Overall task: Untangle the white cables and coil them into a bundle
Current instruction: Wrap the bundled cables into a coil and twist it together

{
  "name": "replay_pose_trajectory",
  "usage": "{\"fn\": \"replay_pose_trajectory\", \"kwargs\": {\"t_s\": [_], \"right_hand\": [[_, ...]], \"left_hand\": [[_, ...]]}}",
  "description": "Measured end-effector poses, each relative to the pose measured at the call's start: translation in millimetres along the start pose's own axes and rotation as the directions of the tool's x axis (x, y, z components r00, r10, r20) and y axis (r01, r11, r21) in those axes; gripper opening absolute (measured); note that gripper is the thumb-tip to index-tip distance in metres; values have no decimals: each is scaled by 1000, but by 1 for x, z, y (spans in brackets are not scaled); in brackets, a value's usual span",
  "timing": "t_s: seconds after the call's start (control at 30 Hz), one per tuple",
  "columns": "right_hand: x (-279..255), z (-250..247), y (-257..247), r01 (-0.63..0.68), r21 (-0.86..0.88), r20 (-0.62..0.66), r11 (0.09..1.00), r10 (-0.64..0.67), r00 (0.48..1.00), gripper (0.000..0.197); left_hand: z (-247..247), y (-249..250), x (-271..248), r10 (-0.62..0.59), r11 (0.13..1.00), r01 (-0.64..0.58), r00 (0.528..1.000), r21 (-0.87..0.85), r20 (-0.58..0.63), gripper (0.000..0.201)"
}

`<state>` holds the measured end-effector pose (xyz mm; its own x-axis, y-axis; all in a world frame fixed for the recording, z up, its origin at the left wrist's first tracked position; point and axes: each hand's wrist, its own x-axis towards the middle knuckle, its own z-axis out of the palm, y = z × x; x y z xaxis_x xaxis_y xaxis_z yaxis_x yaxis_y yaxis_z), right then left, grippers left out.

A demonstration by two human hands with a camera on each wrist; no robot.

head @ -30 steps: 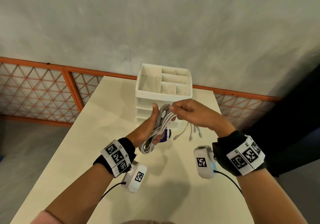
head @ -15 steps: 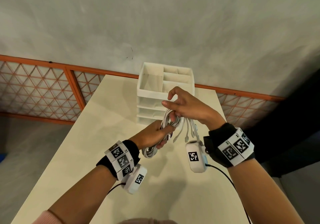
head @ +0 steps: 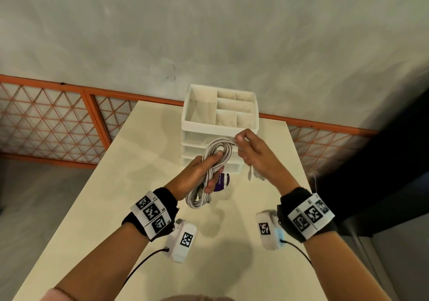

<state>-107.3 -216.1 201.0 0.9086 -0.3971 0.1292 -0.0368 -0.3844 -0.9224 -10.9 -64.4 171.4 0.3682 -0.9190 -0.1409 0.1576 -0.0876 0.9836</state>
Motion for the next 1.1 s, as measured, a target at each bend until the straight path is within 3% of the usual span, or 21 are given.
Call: {"fn": "replay_pose_trajectory", "kwargs": {"t_s": [0.07,0.17,0.27,0.4,0.5,0.6,0.7,0.9,1.1], "right_hand": [[-3,21,4,-4,10,-171,1000,6,985,23],[-10,48,5,-50,98,-415,994,86,906,28],[-11,56,2,-55,131,-495,990,113,861,37],[-11,55,1,-72,20,-464,997,73,883,38],[-12,53,6,-114,-48,-286,992,96,953,24],[-9,45,3,-68,-32,-187,997,61,980,34],[-6,41,-9,-32,25,-239,999,37,970,31],[-5,52,-11,22,-68,-347,997,-44,937,19],[0,52,-7,-43,74,-343,996,66,937,13]], "left_hand": [[1,2,3,48,998,-45,998,43,-50,45],[2,5,3,110,984,-98,991,146,-77,47],[4,4,0,161,964,-149,986,219,-39,52],[1,0,2,196,967,-184,979,178,-53,45],[-5,-2,5,212,965,-195,974,175,-86,42],[-7,-3,5,245,955,-227,967,193,-76,37],[-1,2,6,284,949,-267,955,169,-82,23],[1,2,11,294,948,-278,952,157,-86,40],[-6,5,12,224,961,-216,974,173,-26,45]]}}
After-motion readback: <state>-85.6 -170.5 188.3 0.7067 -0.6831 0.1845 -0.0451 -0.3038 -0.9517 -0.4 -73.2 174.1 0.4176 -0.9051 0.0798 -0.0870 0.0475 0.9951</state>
